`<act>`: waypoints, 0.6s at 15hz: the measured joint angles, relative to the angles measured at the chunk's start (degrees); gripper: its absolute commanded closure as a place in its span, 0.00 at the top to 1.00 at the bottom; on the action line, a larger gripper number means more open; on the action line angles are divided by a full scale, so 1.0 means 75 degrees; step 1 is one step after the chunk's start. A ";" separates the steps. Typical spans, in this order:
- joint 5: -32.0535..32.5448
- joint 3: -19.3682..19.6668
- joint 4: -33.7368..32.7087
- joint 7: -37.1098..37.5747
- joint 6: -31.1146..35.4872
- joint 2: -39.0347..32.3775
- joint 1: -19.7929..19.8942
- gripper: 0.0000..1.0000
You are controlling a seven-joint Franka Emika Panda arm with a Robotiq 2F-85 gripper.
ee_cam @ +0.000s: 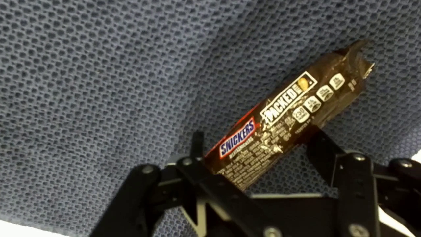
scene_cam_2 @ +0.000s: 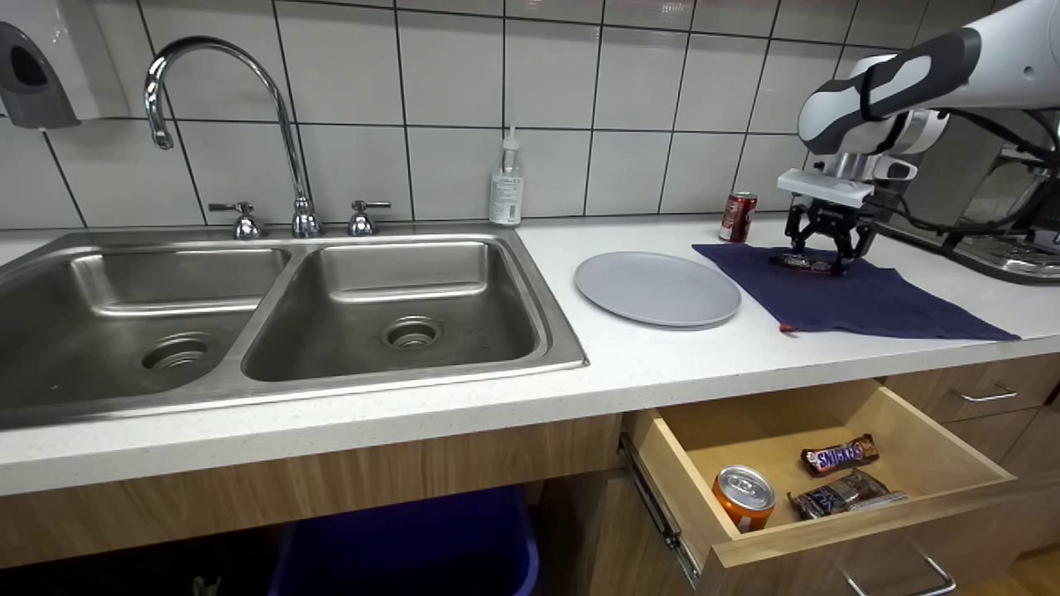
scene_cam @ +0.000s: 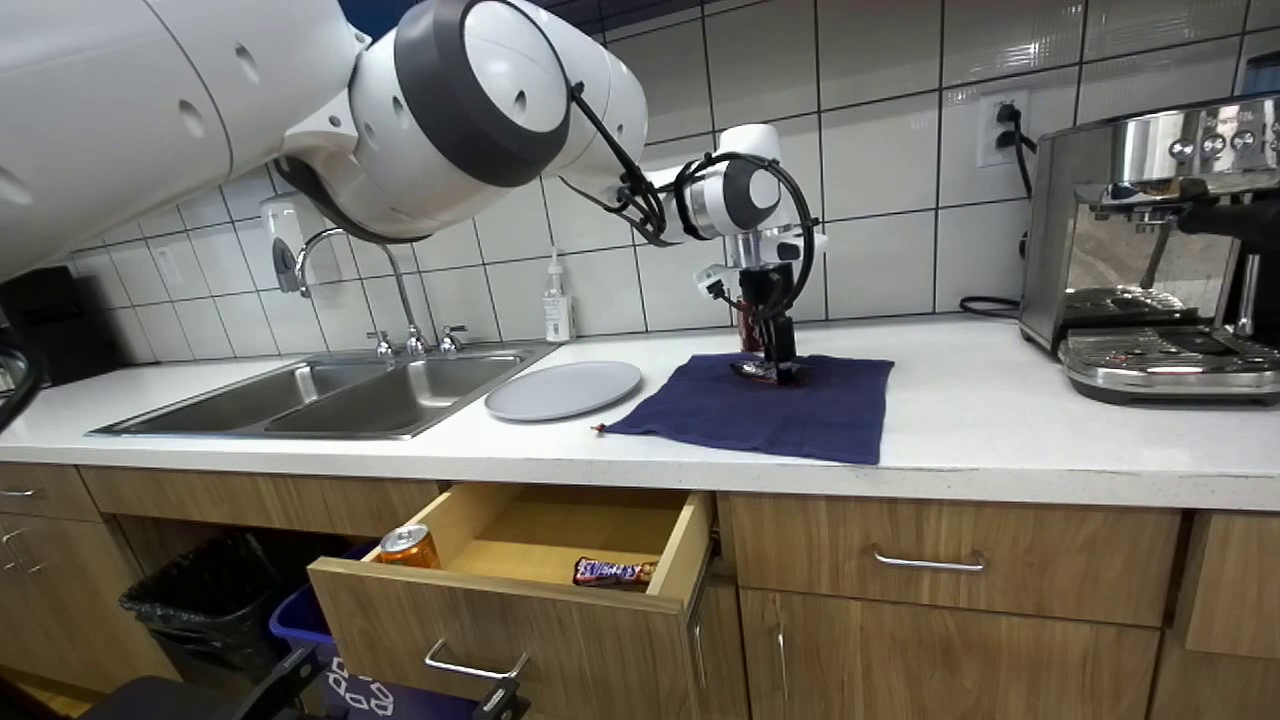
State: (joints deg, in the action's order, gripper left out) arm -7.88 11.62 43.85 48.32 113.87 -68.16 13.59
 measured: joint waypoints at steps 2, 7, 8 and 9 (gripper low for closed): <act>-0.0003 0.0000 -0.0070 0.0002 -0.0020 -0.0047 0.0014 0.34; -0.0004 0.0000 -0.0189 0.0003 -0.0025 -0.0104 0.0018 0.00; -0.0004 0.0000 -0.0206 0.0003 -0.0025 -0.0104 0.0019 0.03; -0.0004 0.0000 -0.0220 0.0003 -0.0025 -0.0104 0.0020 0.04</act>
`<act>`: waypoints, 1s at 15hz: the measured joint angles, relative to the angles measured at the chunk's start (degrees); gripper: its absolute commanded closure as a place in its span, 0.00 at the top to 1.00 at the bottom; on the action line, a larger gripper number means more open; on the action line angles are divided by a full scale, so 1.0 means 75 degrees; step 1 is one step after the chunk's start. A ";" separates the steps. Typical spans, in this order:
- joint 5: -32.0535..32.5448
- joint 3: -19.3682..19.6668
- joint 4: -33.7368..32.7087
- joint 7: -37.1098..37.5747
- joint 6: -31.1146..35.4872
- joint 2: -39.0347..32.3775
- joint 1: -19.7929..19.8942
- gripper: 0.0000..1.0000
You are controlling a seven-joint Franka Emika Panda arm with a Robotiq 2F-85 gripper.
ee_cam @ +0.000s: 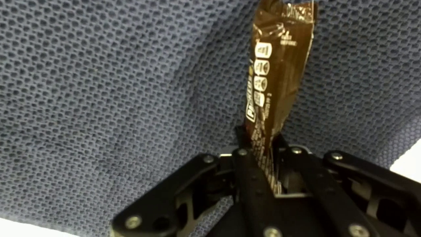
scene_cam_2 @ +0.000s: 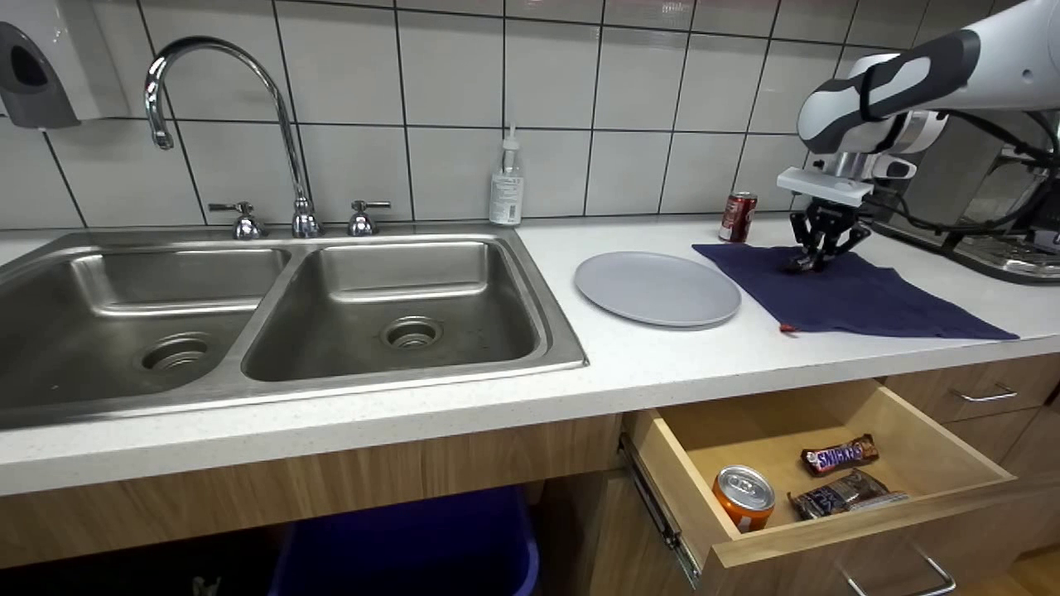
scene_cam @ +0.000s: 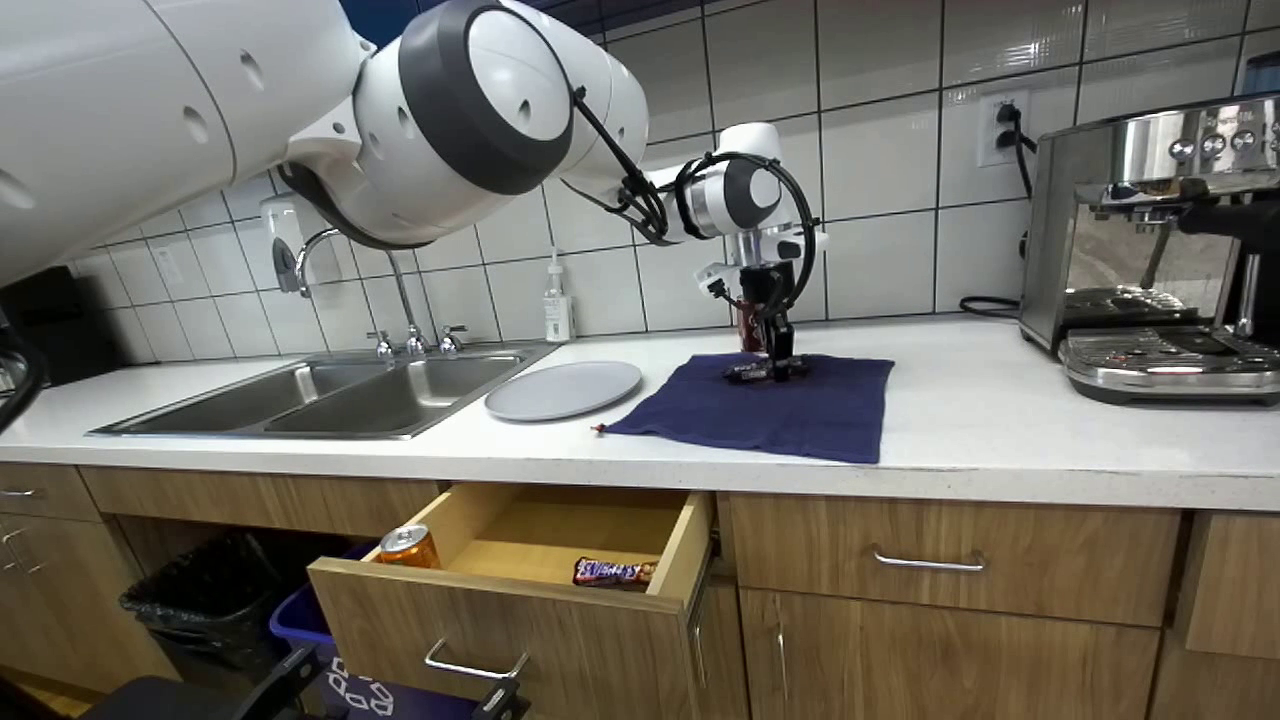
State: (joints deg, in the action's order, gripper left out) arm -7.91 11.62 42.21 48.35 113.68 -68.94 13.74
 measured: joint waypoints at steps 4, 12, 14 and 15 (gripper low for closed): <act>0.0000 0.0003 -0.0050 0.0000 0.0014 0.0001 0.0014 0.04; 0.0000 0.0008 -0.0060 0.0000 0.0071 0.0112 -0.0006 0.04; 0.0001 0.0008 -0.0049 0.0000 0.0089 0.0180 -0.0042 0.04; 0.0004 0.0008 -0.0043 -0.0002 0.0099 0.0207 -0.0066 0.04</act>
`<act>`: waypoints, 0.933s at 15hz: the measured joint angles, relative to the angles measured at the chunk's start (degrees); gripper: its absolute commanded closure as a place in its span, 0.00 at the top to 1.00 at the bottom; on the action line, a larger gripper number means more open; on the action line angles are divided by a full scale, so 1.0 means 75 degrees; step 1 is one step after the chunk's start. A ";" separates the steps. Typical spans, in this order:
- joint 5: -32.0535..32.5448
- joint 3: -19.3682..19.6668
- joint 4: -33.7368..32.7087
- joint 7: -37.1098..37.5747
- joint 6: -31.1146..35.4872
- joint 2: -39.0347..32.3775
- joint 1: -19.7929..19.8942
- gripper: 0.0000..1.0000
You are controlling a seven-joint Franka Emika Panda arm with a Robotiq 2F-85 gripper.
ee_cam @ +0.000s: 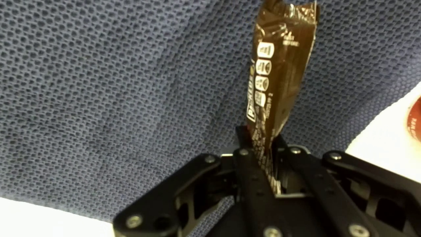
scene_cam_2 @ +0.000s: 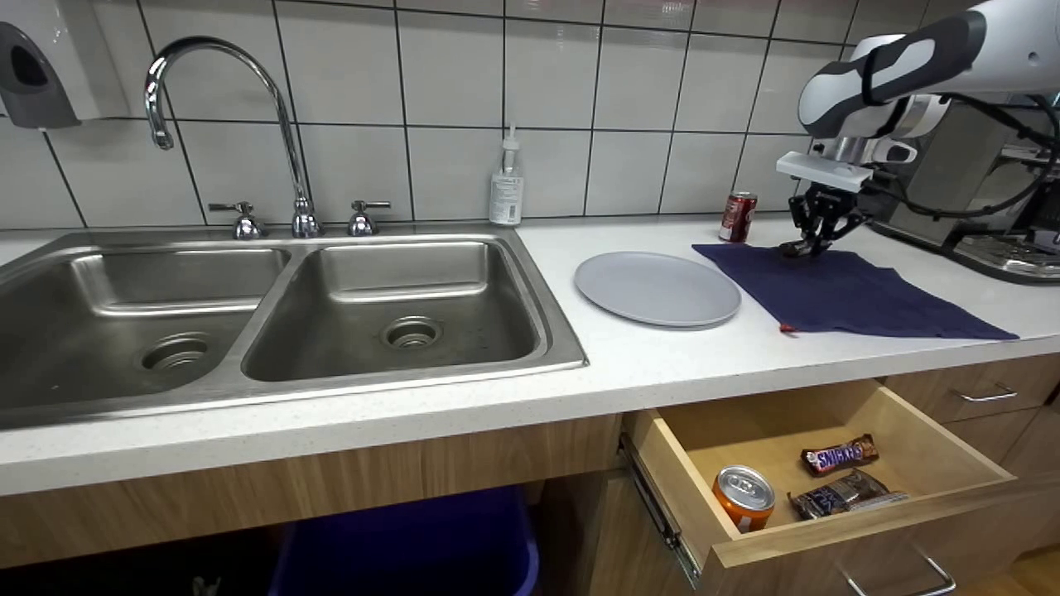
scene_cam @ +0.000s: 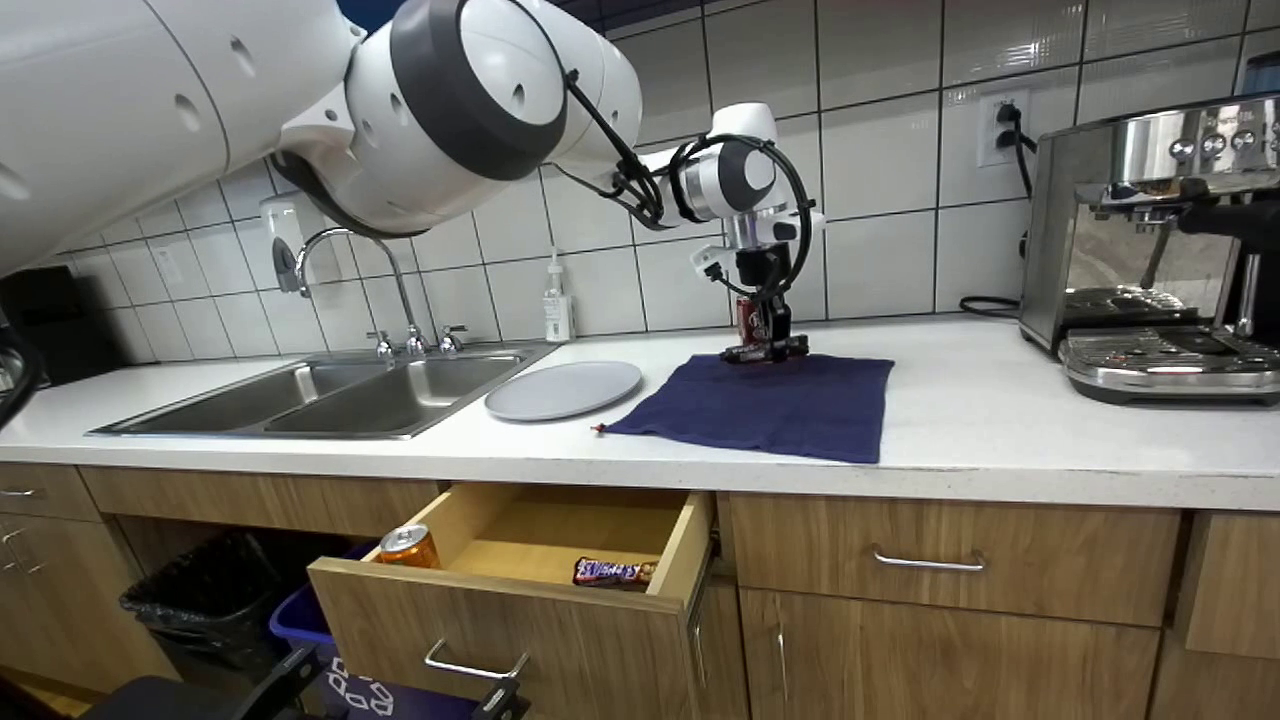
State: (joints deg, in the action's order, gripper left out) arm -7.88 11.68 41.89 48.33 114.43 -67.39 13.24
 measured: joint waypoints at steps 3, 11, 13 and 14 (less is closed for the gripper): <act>0.0012 0.0004 0.0117 -0.0011 0.0045 0.0118 -0.0103 0.04; 0.0081 0.0051 0.1513 -0.0101 0.0782 0.0946 -0.0532 0.04; 0.0119 0.0063 0.2122 -0.0150 0.1093 0.1292 -0.0662 0.04; 0.0141 0.0066 0.2432 -0.0181 0.1242 0.1469 -0.0722 0.04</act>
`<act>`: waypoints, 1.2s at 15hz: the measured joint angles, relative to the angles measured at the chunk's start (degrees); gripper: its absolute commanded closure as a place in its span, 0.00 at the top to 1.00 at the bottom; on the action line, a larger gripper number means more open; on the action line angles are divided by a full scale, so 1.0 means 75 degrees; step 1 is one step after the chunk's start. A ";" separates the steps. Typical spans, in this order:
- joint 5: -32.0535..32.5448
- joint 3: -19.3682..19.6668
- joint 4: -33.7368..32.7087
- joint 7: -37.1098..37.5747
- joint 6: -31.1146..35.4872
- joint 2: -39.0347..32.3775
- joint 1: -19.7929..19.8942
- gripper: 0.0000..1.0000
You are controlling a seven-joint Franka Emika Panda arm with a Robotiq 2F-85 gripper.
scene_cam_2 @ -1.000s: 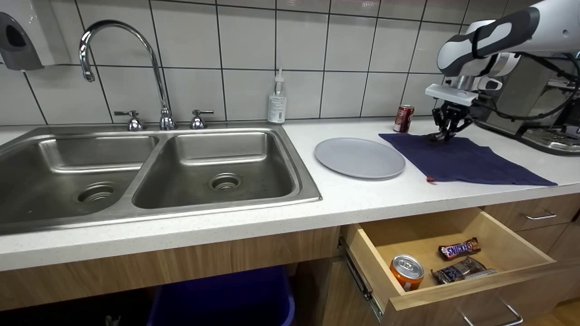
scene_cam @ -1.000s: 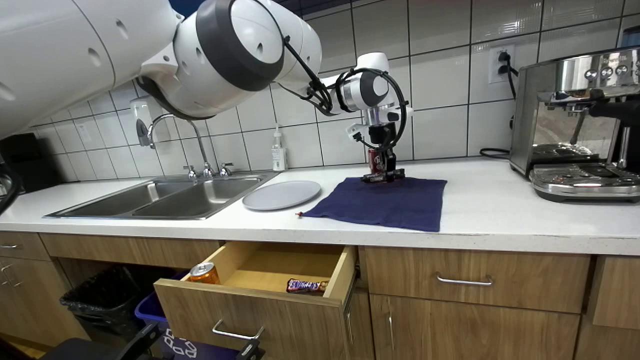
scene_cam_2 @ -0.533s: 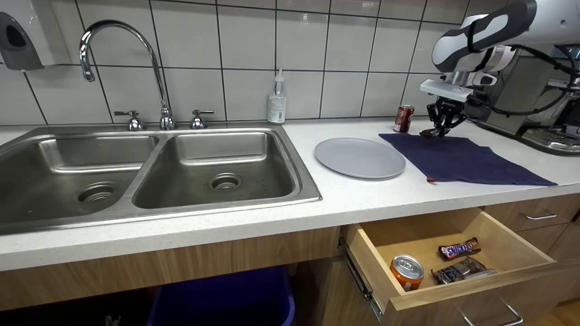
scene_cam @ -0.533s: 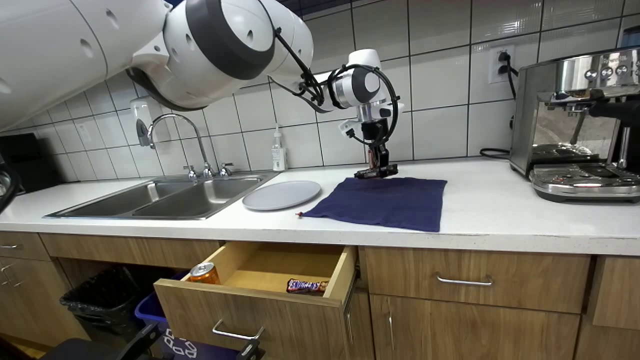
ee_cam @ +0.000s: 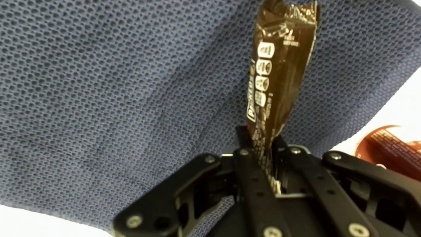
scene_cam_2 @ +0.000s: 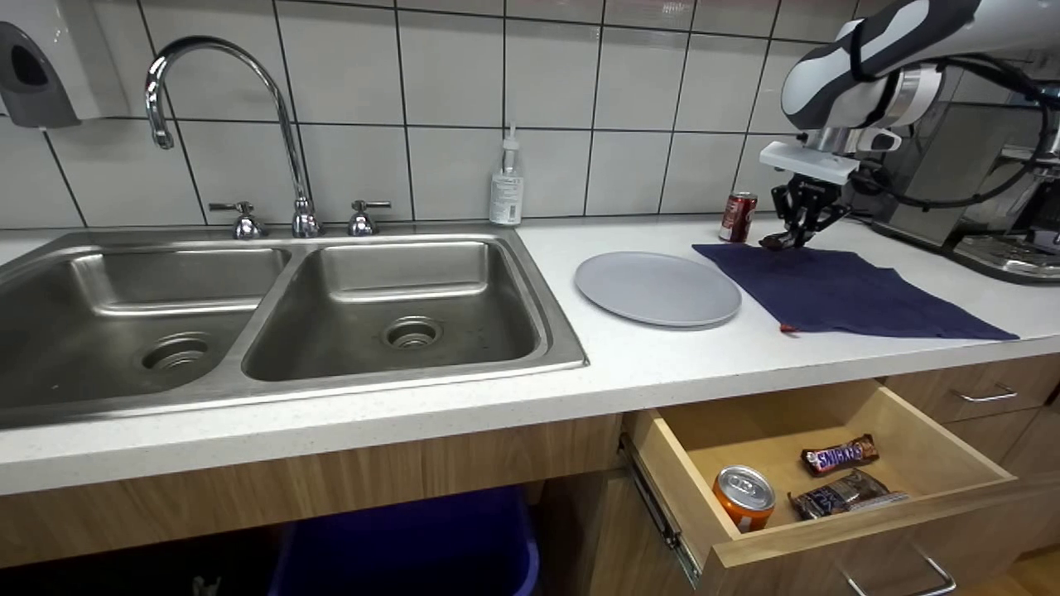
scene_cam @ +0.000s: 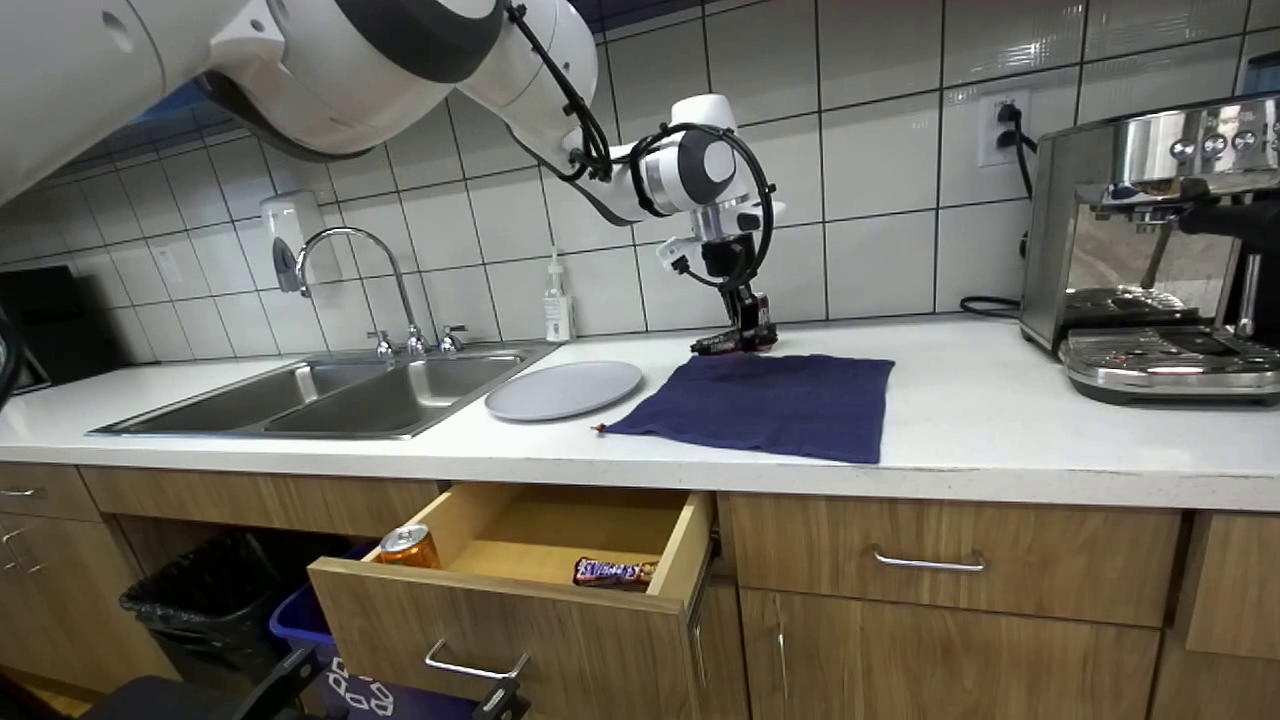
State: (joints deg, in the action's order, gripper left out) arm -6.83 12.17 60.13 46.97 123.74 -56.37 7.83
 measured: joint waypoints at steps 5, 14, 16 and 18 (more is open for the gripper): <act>0.0135 0.0042 0.1653 -0.0042 0.0687 0.0951 -0.0311 0.04; 0.0335 0.0059 0.4877 -0.0042 0.2024 0.2768 -0.0796 0.04; 0.0340 0.0061 0.5673 -0.0042 0.2367 0.3191 -0.0926 0.04; 0.0347 0.0064 0.6429 -0.0036 0.2686 0.3594 -0.1047 0.04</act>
State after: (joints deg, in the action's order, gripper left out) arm -4.22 12.65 108.34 46.70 143.89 -29.41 -0.02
